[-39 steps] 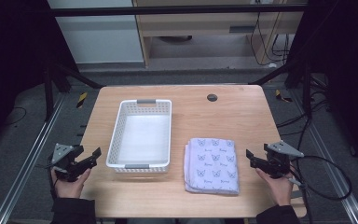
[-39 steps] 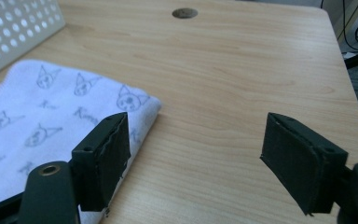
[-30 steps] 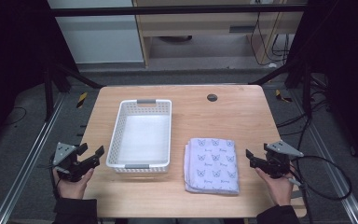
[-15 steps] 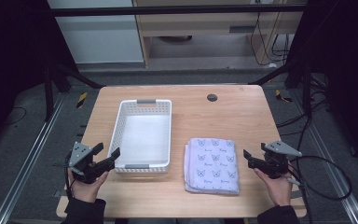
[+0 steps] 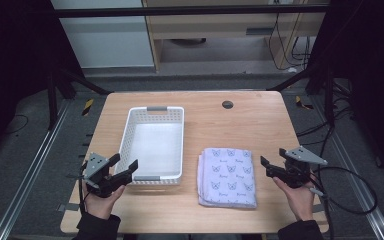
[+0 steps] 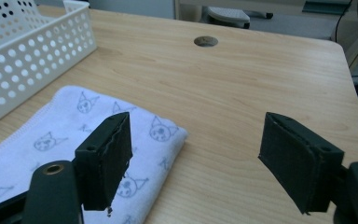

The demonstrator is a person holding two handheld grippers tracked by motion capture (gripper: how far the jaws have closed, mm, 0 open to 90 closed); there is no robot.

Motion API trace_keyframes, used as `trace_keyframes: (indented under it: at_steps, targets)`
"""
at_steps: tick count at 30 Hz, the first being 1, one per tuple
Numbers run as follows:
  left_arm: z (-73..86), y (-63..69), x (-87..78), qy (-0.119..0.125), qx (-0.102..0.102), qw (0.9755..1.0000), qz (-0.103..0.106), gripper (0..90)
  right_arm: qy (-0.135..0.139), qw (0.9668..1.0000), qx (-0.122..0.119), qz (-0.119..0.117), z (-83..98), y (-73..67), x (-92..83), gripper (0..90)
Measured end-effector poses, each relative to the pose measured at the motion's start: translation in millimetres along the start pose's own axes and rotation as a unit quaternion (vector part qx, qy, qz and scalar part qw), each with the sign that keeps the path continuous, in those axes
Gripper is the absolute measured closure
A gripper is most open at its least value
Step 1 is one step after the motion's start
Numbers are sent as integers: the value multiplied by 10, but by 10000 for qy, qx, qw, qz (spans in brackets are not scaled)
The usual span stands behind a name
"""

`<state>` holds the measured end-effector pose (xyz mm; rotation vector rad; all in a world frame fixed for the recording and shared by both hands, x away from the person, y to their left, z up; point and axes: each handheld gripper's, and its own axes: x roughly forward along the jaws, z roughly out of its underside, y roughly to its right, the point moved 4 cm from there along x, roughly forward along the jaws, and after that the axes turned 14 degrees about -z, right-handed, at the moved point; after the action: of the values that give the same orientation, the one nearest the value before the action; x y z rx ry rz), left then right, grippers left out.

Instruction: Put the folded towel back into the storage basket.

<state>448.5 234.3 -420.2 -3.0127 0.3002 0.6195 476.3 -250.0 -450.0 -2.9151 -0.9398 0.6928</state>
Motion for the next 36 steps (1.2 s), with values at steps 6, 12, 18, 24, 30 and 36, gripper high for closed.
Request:
trace_keyframes:
  at_steps: [6, 12, 18, 24, 30, 36]
  targets:
    - [-49, 126, 26, 7, 159, 9999, 61, 292, -93, 9999, -112, -46, -90, -24, 8, 267]
    - [-126, 254, 65, 54, 160, 9997, 200, 292, -159, 9997, -167, -96, -198, -52, 12, 283]
    - [-164, 399, 96, 61, 262, 9993, 277, 296, -127, 9997, -164, -149, -286, -84, 45, 311]
    - [-209, 535, 121, 89, 367, 9986, 360, 308, -168, 9995, -167, -190, -320, -103, 78, 341]
    - [-195, 694, 156, 41, 458, 9978, 484, 320, -133, 9995, -123, -255, -374, -106, 90, 361]
    - [-216, 864, 176, 19, 527, 9967, 624, 329, -133, 9992, -180, -319, -433, -142, 110, 371]
